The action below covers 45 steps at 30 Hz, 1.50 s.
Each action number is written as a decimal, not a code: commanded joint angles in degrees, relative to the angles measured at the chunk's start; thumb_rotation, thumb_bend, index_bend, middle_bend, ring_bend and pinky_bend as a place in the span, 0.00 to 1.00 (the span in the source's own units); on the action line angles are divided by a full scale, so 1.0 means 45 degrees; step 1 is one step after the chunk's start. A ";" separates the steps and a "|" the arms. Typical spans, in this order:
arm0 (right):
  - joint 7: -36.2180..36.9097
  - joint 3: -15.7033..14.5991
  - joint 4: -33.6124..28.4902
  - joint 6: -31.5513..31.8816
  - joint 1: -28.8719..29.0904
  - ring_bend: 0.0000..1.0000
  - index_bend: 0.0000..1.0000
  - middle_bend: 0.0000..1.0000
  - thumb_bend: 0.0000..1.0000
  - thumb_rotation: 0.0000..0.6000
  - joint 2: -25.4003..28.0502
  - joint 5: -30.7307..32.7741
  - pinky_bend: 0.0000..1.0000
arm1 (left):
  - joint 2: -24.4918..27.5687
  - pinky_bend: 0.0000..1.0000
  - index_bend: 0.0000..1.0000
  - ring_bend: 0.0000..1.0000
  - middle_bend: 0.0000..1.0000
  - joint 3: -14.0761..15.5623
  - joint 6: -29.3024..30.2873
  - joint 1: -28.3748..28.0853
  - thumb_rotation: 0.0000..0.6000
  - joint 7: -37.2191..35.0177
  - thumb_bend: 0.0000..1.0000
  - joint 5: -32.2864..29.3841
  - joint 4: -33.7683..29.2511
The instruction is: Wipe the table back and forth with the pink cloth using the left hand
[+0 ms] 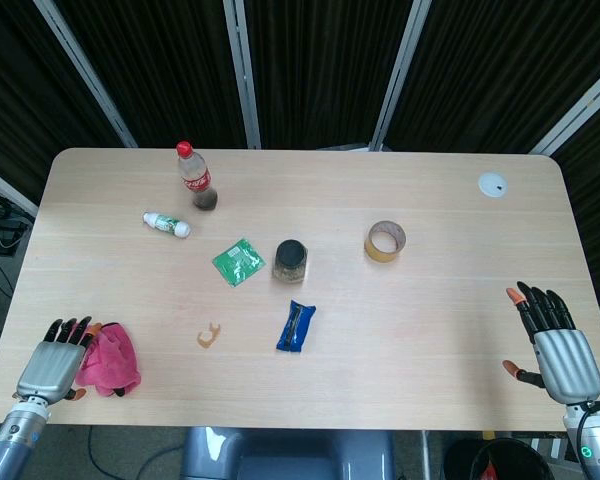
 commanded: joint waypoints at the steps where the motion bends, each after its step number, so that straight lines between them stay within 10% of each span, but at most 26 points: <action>1: 0.0020 0.0004 0.0016 0.0004 -0.0003 0.00 0.00 0.00 0.00 1.00 -0.0010 0.0006 0.00 | -0.0258 0.06 0.10 0.00 0.00 -0.0100 -0.0154 -0.0223 1.00 0.0215 0.05 -0.0356 0.0112; 20: 0.0157 0.0044 0.0031 -0.0146 0.0060 0.00 0.00 0.00 0.00 1.00 -0.0016 0.0098 0.00 | -0.1507 0.23 0.30 0.11 0.14 -0.0235 -0.0250 -0.1039 1.00 0.1060 0.21 -0.2206 0.1057; 32: 0.0251 0.0074 -0.0010 -0.0250 0.0082 0.00 0.00 0.00 0.00 1.00 0.0001 0.0229 0.00 | -0.3005 0.56 0.80 0.48 0.56 -0.0511 0.0551 -0.1066 1.00 -0.0587 0.68 -0.0828 0.2257; 45: 0.0300 0.0094 -0.0059 -0.0374 0.0113 0.00 0.00 0.00 0.00 1.00 -0.0006 0.0352 0.00 | -0.2536 0.57 0.83 0.50 0.59 -0.1528 0.1503 -0.1674 1.00 -0.2891 0.70 0.1654 0.1528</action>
